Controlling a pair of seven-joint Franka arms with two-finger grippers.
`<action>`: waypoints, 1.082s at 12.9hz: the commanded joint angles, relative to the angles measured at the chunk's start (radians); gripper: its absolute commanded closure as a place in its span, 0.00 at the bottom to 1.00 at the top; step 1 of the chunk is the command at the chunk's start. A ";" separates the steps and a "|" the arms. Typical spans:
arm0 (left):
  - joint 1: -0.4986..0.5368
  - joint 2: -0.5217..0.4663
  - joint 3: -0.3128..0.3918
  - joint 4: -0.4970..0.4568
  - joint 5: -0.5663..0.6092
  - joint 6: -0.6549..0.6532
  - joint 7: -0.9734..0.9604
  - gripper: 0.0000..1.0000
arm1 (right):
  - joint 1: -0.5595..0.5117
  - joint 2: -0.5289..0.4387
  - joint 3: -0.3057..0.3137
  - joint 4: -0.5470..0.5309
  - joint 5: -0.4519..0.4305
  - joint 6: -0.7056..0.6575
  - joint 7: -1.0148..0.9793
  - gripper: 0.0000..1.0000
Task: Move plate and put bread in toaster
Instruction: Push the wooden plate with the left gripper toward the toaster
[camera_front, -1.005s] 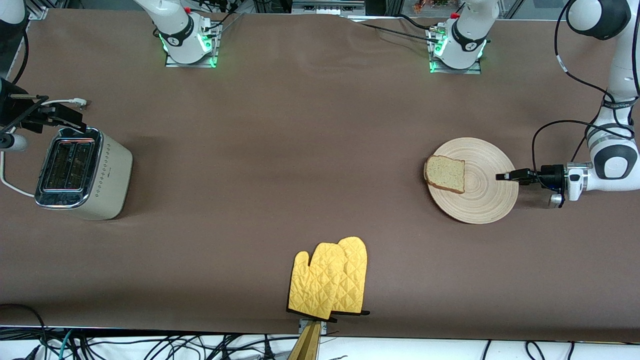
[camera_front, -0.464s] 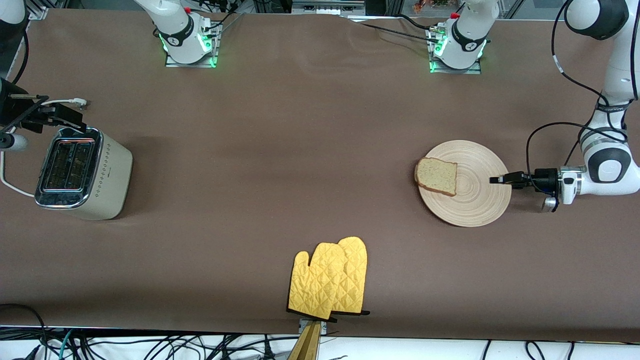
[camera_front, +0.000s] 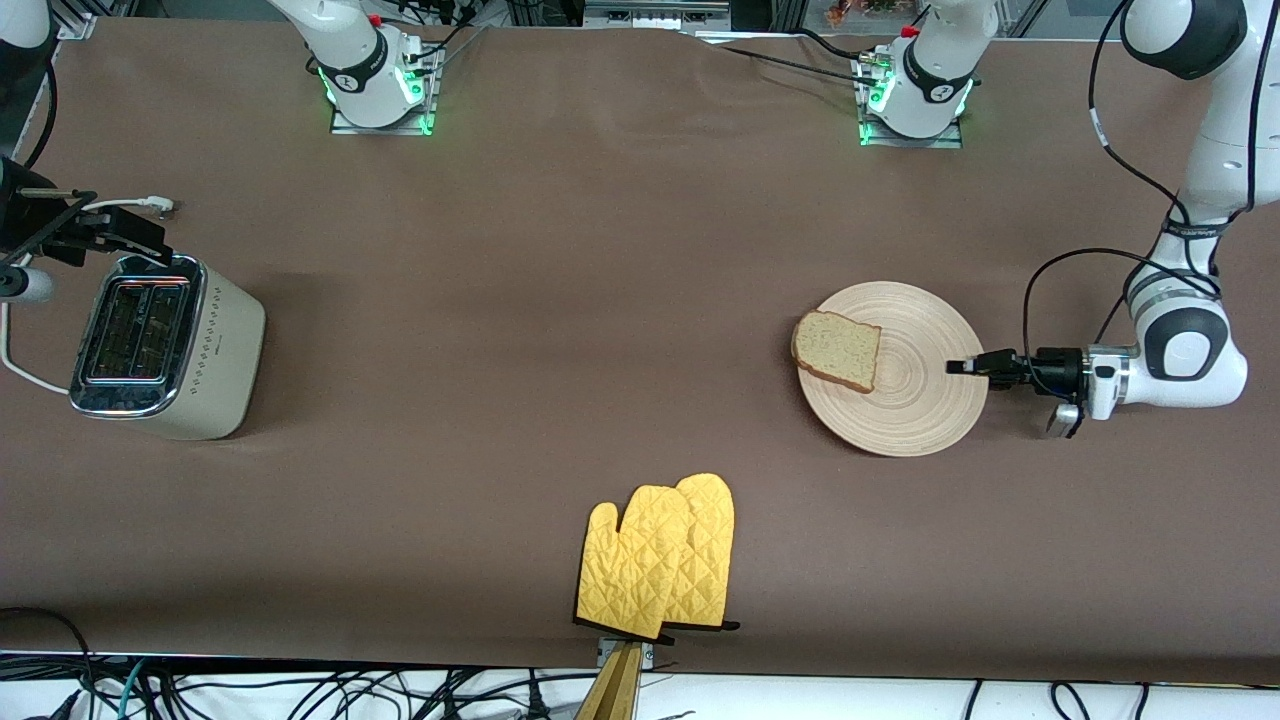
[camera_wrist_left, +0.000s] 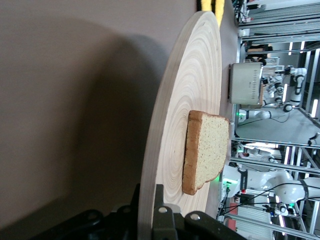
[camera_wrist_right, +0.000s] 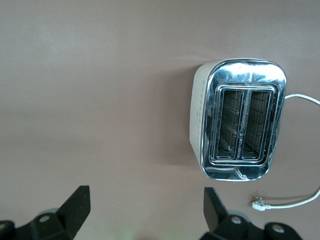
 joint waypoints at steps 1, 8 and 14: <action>-0.016 -0.011 -0.019 -0.017 -0.068 -0.025 -0.001 1.00 | -0.008 0.009 0.002 0.021 0.008 -0.004 -0.008 0.00; -0.252 -0.064 0.001 -0.101 -0.258 0.091 -0.094 1.00 | -0.017 0.009 0.002 0.021 0.008 -0.004 -0.008 0.00; -0.543 -0.141 0.001 -0.207 -0.553 0.344 -0.164 1.00 | -0.020 0.009 0.002 0.021 0.010 -0.004 -0.008 0.00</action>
